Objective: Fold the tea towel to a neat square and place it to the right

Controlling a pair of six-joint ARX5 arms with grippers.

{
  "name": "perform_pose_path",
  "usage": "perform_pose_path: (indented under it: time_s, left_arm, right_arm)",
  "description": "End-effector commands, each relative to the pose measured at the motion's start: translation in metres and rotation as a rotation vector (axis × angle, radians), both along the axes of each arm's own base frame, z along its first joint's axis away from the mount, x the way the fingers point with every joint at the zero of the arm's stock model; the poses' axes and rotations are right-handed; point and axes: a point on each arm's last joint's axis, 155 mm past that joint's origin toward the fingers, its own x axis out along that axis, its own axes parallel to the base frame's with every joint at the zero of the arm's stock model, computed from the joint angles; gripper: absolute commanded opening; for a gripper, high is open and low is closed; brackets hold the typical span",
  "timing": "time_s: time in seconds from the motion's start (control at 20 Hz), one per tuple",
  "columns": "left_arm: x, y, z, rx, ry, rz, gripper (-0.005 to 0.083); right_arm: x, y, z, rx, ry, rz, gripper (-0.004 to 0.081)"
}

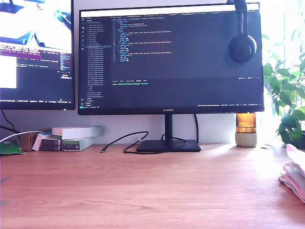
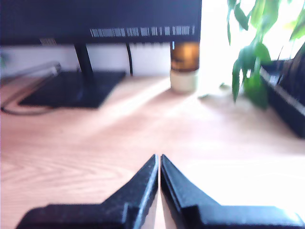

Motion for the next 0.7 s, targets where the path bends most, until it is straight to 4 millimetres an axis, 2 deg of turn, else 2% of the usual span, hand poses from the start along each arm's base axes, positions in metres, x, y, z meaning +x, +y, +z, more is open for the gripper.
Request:
perform_pose_path:
  time_s: [0.0,0.3,0.4,0.65]
  left_arm:
    - [-0.009,0.000,-0.021,0.005,0.037,-0.002,-0.0019]
    - [-0.030,0.002,-0.028,0.008,0.068,0.006,-0.0019]
    - [-0.034,0.002,-0.023,0.007,0.047,0.009,-0.0019]
    - [-0.044,0.002,-0.022,-0.012,0.037,0.011,-0.0019]
  right_arm:
    - [-0.006,0.000,-0.006,0.003,0.013,-0.001,-0.0013]
    - [-0.018,0.001,-0.008,0.001,0.046,0.002,-0.0013]
    - [-0.022,0.001,-0.009,-0.003,0.055,0.001,-0.0013]
    - [-0.033,0.001,0.010,0.013,-0.005,-0.003,-0.0013]
